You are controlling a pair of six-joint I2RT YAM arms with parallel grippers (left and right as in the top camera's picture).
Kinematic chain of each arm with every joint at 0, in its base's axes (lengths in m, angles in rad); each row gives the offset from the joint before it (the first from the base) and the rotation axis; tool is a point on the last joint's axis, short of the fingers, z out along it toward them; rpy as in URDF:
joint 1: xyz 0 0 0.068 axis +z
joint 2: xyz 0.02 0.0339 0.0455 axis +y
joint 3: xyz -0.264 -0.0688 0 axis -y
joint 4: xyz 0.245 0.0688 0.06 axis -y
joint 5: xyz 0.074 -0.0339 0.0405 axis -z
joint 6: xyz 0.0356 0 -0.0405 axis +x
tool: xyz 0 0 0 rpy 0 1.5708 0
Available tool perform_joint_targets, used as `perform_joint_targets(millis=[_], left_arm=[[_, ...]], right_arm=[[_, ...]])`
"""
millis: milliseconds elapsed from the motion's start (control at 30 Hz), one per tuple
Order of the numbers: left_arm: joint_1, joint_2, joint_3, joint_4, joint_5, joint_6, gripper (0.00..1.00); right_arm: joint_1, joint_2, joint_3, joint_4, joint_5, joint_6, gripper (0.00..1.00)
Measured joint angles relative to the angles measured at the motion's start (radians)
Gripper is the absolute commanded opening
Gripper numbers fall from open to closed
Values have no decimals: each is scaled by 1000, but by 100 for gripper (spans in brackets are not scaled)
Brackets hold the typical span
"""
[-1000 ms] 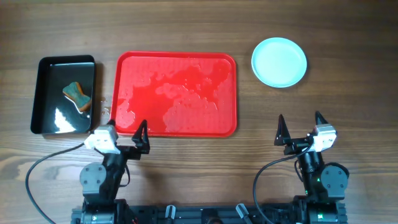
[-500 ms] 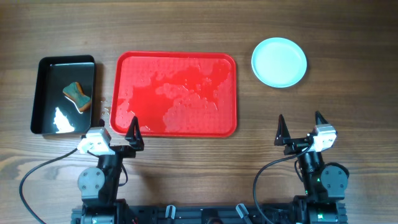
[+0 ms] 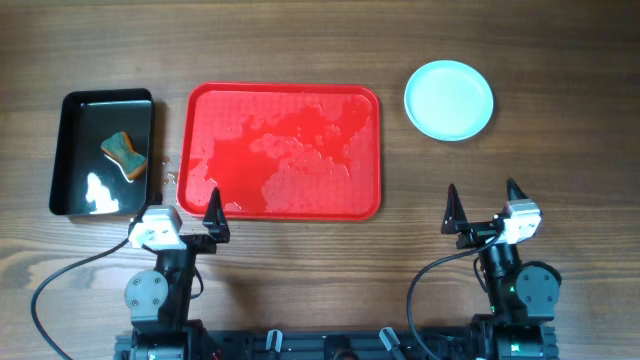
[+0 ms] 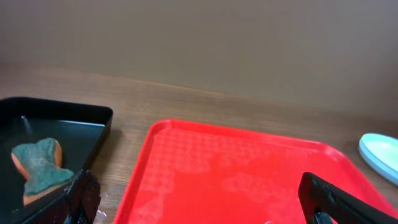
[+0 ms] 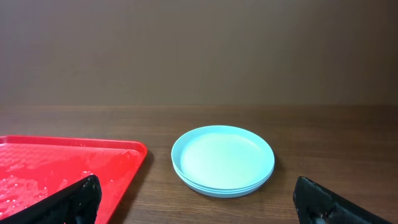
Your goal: Clean dirty plates on tray and stack at the side
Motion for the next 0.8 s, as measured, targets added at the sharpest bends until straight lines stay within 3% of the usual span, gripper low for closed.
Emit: perform_joint_targets(millis=[333,800], left_arm=[[0,0,0,0,0,83,100],[0,0,0,0,0,101,100]], right_arm=[[0,0,0,0,0,0,100],[0,0,0,0,0,0,100]])
